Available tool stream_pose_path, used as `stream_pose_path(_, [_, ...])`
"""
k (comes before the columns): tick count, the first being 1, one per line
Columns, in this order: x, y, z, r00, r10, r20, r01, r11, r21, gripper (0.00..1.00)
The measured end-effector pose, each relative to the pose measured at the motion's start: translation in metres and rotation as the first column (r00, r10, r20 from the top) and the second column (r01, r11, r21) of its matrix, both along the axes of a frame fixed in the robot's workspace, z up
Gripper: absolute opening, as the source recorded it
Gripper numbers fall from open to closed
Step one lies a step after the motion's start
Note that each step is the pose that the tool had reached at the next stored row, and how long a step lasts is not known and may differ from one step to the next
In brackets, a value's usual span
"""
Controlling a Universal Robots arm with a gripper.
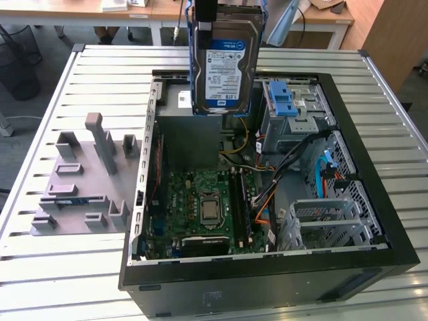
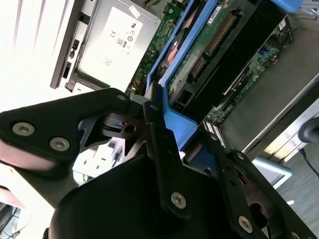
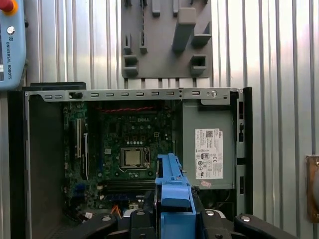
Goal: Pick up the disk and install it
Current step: 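Pick up the disk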
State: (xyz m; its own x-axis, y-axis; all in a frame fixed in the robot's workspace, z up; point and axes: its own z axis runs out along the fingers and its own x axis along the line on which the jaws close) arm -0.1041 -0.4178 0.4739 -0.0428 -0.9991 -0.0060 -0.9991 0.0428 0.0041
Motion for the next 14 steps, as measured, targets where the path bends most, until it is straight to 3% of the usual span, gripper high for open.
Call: stream_pose_path(14, [0.0179,0.0,0.0,1.0,0.0,0.0,0.0,1.0,0.0,0.36])
